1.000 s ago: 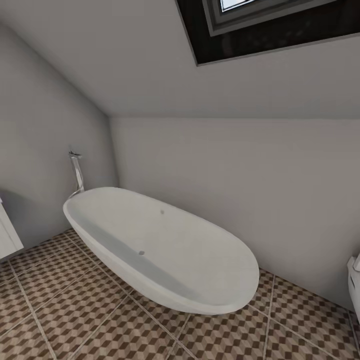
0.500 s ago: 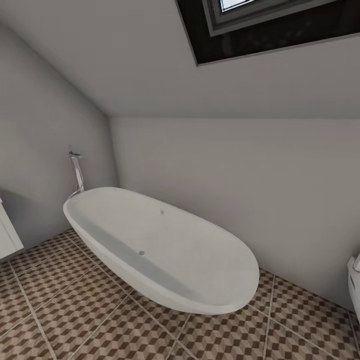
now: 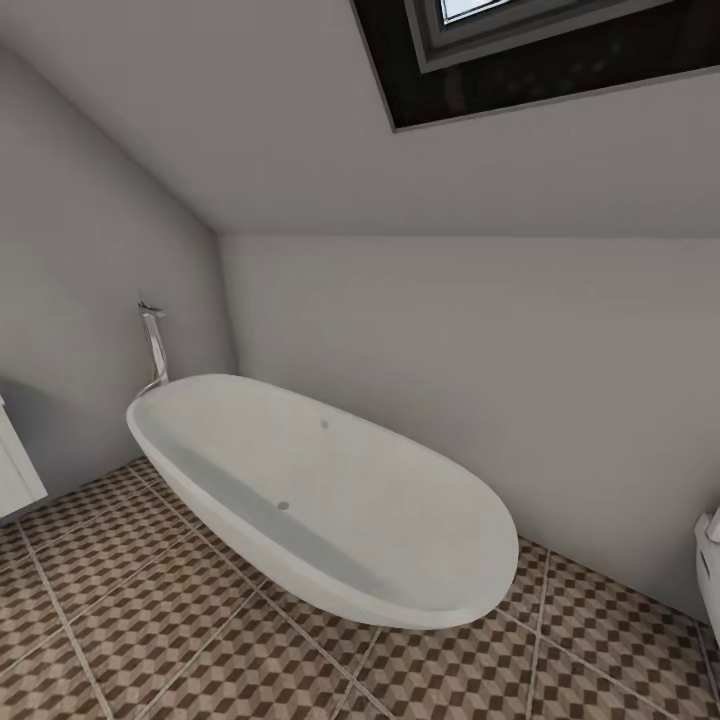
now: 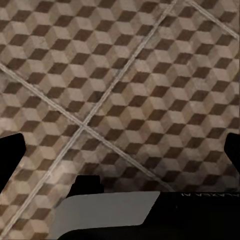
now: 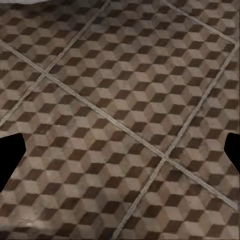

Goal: Take the four mousetraps from the cabinet in the bathroom and place them on the bathroom floor. Make sure all four end up on the same floor surface, and ensure that at least two of them are either under or directly next to the same bathroom sink.

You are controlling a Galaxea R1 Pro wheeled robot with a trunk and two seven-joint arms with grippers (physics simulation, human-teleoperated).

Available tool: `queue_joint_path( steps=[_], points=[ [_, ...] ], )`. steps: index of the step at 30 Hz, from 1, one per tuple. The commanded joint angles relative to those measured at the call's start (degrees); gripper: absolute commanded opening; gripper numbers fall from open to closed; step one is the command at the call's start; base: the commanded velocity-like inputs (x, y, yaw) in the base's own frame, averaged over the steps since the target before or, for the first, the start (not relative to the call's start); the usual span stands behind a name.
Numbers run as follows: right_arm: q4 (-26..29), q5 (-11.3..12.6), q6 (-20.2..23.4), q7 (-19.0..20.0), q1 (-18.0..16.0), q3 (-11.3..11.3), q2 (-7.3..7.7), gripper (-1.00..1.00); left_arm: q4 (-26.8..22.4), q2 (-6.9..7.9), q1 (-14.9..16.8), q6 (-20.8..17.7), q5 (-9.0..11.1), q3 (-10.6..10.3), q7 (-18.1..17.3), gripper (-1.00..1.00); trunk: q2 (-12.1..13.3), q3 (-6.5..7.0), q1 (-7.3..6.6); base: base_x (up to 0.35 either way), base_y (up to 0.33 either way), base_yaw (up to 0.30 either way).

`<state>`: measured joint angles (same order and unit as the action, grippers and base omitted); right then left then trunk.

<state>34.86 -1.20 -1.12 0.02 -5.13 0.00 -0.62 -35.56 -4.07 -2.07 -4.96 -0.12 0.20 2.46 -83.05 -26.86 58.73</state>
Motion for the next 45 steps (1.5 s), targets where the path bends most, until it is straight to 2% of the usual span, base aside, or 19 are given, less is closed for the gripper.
queue_joint_path(
  steps=[1, 3, 5, 7, 8, 10, 19, 23, 28, 32, 45],
  points=[
    [0.5, -0.3, 0.0, 0.0, -0.6, 0.0, 0.01, 1.0, -1.3, -0.03, 0.5, -1.6, 0.0, 0.0, 0.5, 1.0, 0.0, -0.07, 0.0, 0.0, 0.0, 0.0],
    [1.5, -0.7, 0.6, 0.0, -3.0, 0.0, 0.05, 1.0, -4.1, -0.05, 2.3, -4.5, 0.1, 0.1, 1.2, 1.0, 0.0, -0.07, 0.0, 0.0, 0.0, 0.0],
    [1.9, -1.0, 1.5, 0.0, -5.1, 0.0, 0.06, 1.0, -5.9, -0.08, 3.5, -5.7, 0.2, 0.1, 1.5, 1.0, 0.0, -0.07, 0.0, 0.0, 0.0, 0.0],
    [2.2, -1.2, 4.6, 0.0, -9.6, -0.2, 0.35, 1.0, -9.4, -0.12, 5.5, -7.2, 0.1, 0.1, 1.9, 1.0, 0.0, -0.07, 0.0, 0.0, 0.0, 0.0],
    [2.4, -1.3, 8.3, 0.2, -13.6, -0.2, 1.01, 1.0, -12.7, -0.14, 7.7, -8.1, 0.1, 0.1, 1.9, 1.0, 0.0, -0.07, 0.0, 0.0, 0.0, 0.0],
    [2.5, -1.4, 10.2, 0.3, -16.1, -0.2, 1.29, 1.0, -14.1, -0.15, 10.0, -9.0, 0.0, 0.1, 1.9, 1.0, 0.0, -0.07, 0.0, 0.0, 0.0, 0.0],
    [2.7, -1.5, 12.8, 0.1, -24.0, -0.3, 1.57, 1.0, -15.6, -1.04, 22.0, -17.3, 0.3, 0.1, 1.9, 1.0, 0.0, -0.07, 0.0, 0.0, 0.0, 0.0],
    [2.7, -1.6, 13.4, -0.1, -26.8, -0.3, 1.91, 1.0, -15.5, -1.86, 26.2, -18.6, 1.4, 0.2, 1.9, 1.0, 0.0, -0.07, 0.0, 0.0, 0.0, 0.0],
    [2.8, -1.5, 13.6, -0.1, -29.4, -0.3, 3.44, 1.0, -15.5, -2.41, 28.0, -19.0, 3.2, 0.1, 1.9, 1.0, 0.0, -0.07, 0.0, 0.0, 0.0, 0.0],
    [3.0, -1.3, 13.9, 0.0, -31.1, -0.3, 4.3, 1.0, -15.9, -2.37, 29.5, -19.1, 3.6, 0.1, 1.9, 1.0, 0.0, -0.07, 0.0, 0.0, 0.0, 0.0],
    [2.8, -1.0, 13.7, 0.1, -32.2, -0.3, 4.71, 1.0, -15.9, -2.94, 30.7, -18.7, 4.1, 0.5, 1.9, 1.0, 0.0, -0.07, 0.0, 0.0, 0.0, 0.0]
  ],
)
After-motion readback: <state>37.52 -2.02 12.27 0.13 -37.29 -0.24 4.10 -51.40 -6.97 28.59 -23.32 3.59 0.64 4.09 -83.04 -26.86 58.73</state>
